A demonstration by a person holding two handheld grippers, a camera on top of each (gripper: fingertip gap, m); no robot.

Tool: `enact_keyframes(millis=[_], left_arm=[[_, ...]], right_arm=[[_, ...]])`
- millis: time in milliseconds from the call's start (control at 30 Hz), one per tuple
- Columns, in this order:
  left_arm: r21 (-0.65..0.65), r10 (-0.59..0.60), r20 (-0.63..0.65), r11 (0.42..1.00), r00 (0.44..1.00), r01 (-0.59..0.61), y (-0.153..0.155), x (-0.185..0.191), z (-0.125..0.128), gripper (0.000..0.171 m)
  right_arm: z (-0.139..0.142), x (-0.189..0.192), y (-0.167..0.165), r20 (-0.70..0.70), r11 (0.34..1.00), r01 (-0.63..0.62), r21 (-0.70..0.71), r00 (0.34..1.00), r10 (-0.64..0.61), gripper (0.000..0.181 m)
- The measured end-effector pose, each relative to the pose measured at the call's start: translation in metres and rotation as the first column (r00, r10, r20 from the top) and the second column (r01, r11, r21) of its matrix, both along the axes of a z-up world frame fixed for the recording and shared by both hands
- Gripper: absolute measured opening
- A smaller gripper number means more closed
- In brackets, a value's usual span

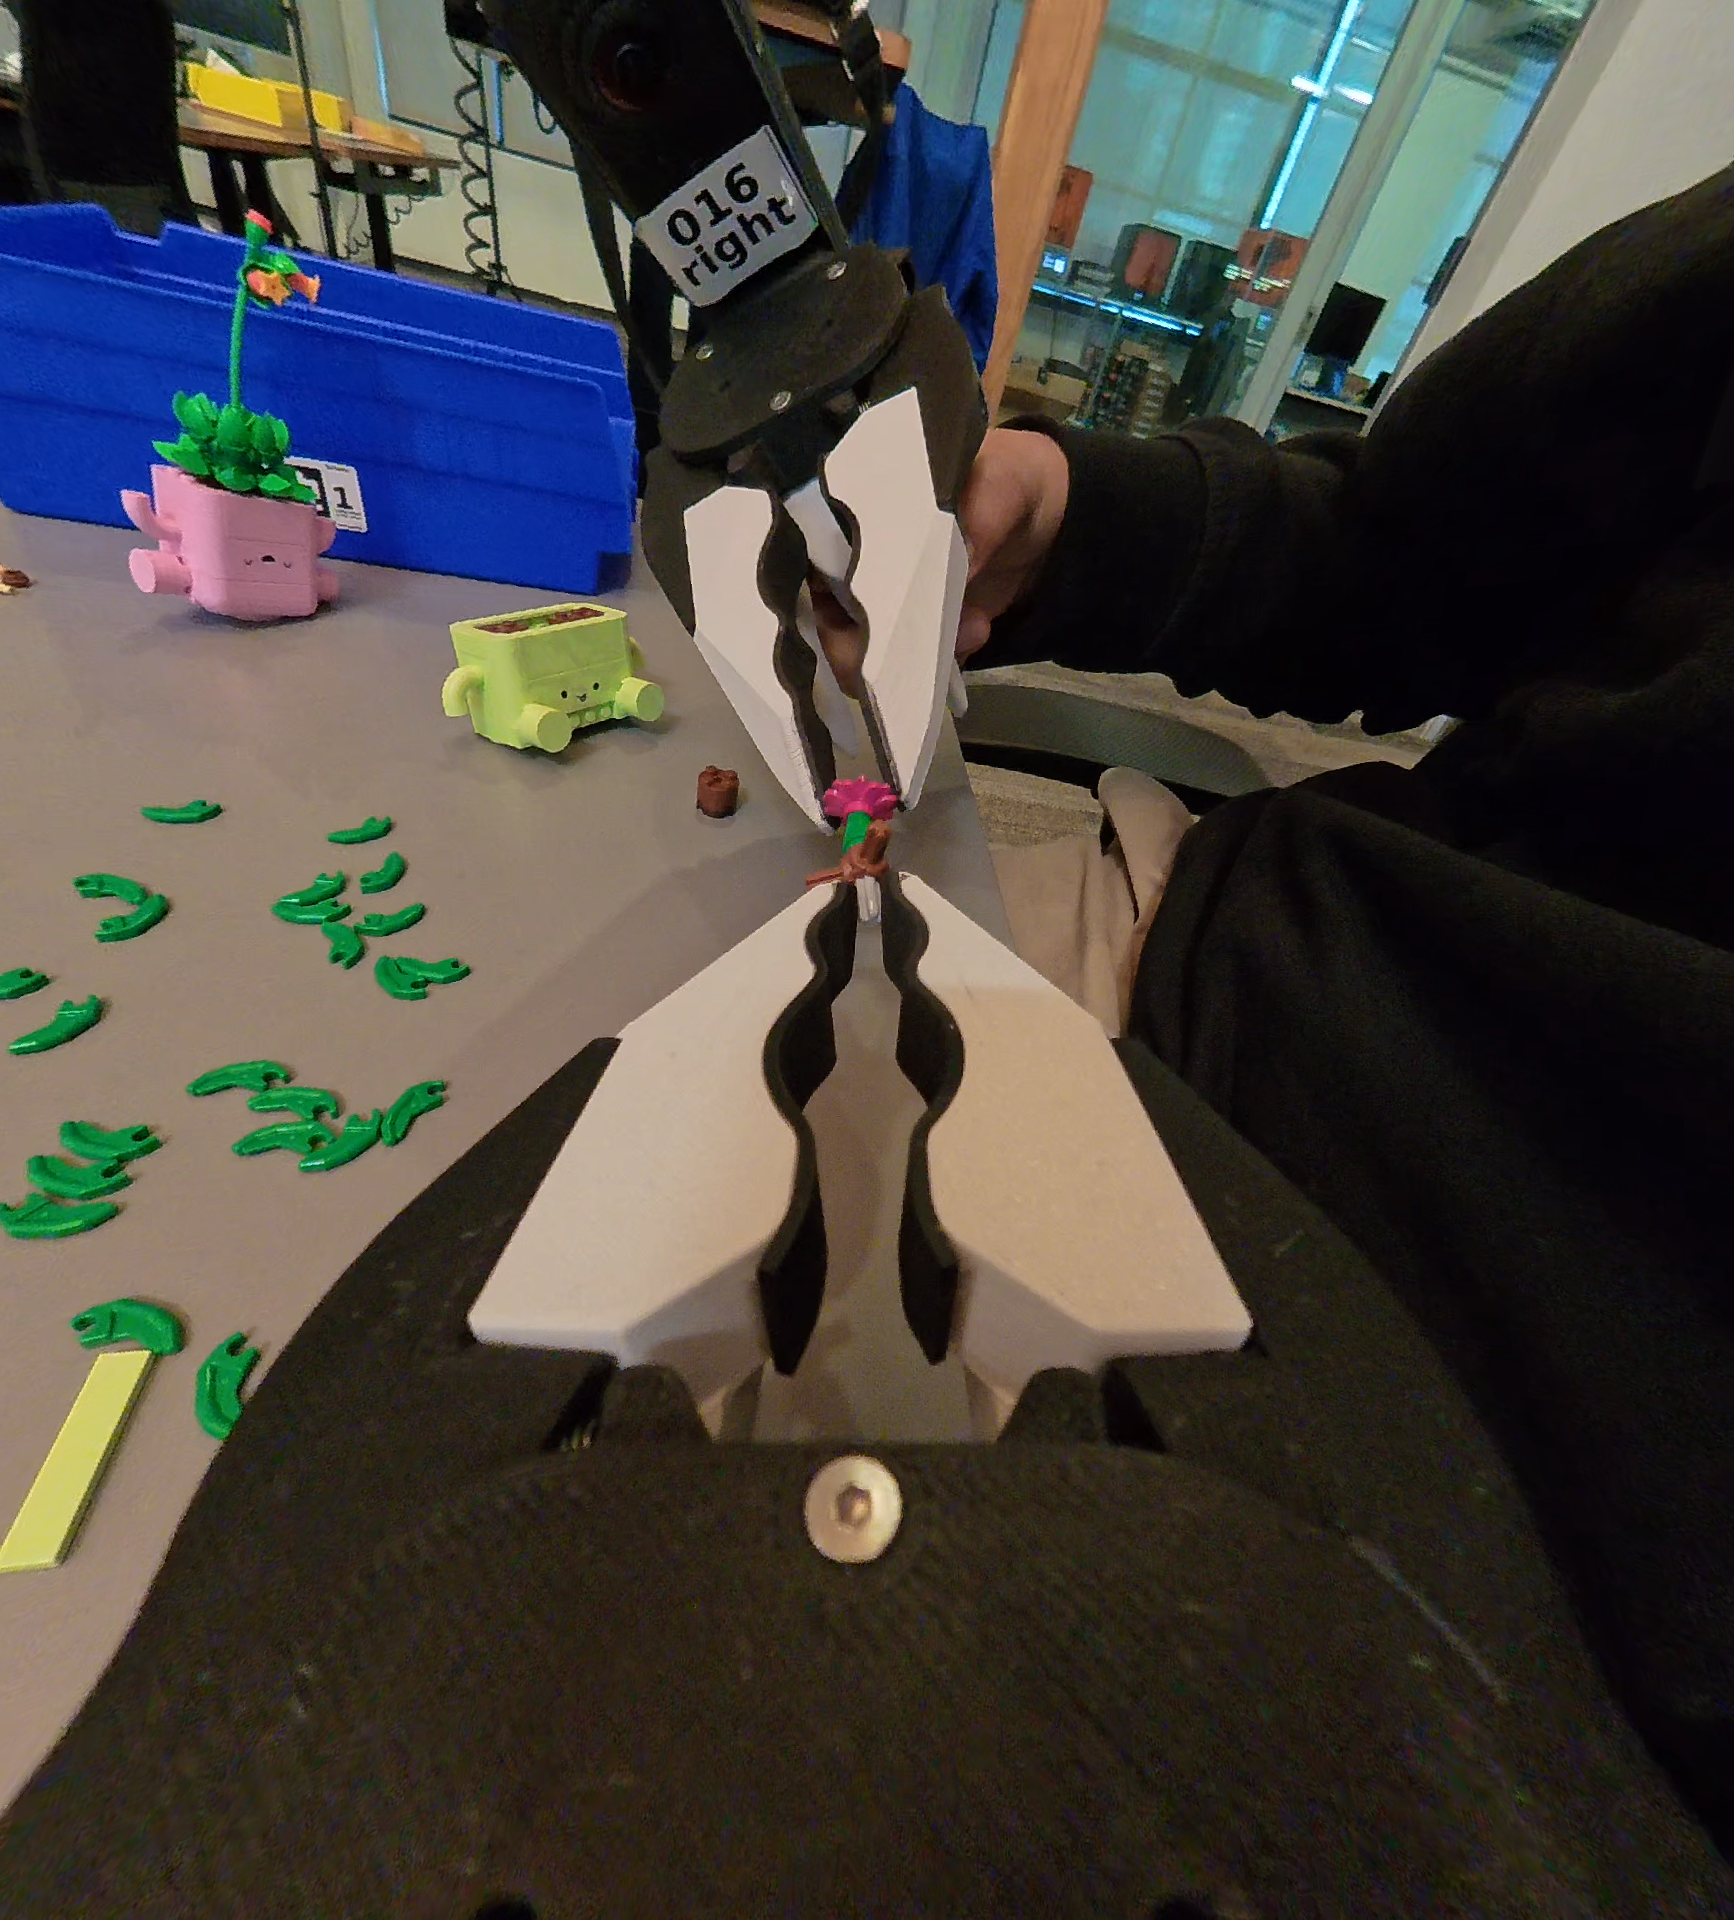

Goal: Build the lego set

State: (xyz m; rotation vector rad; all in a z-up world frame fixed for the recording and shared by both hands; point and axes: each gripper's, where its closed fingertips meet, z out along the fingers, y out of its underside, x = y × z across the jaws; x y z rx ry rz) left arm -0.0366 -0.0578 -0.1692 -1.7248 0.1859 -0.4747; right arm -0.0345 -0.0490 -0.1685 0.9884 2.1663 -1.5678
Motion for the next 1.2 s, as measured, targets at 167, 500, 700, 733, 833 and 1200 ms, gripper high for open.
enact_keyframes(millis=[167, 500, 700, 733, 833, 1200], left_arm=[[-0.007, -0.018, 0.007, 1.0, 1.0, 0.018, -0.001, 0.003, -0.001, 0.001], [-0.037, -0.041, 0.017, 0.998, 0.999, 0.041, -0.001, 0.007, -0.004, 0.001], [-0.055, -0.046, 0.016, 0.997, 0.999, 0.047, 0.0, 0.008, -0.007, 0.001], [-0.055, -0.045, 0.019, 0.997, 0.999, 0.046, 0.0, 0.008, -0.007, 0.001], [-0.052, -0.04, 0.025, 0.998, 0.999, 0.041, 0.0, 0.007, -0.006, 0.001], [-0.058, -0.002, 0.04, 0.998, 0.999, 0.004, 0.001, 0.0, -0.006, 0.001]], right_arm=[[-0.001, 0.003, 0.0, 0.0, 0.999, -0.033, 0.009, 0.999, 0.033, 0.011], [-0.007, 0.007, -0.003, -0.001, 0.994, -0.096, 0.055, 0.995, 0.096, 0.011], [-0.009, 0.008, -0.001, -0.003, 0.99, -0.116, 0.079, 0.993, 0.117, 0.011], [-0.009, 0.007, -0.001, -0.005, 0.99, -0.115, 0.076, 0.993, 0.116, 0.01], [-0.008, 0.006, -0.001, -0.006, 0.991, -0.115, 0.066, 0.993, 0.115, 0.01], [-0.007, -0.004, 0.0, -0.038, 1.0, -0.02, 0.022, 0.999, 0.021, 0.02]])
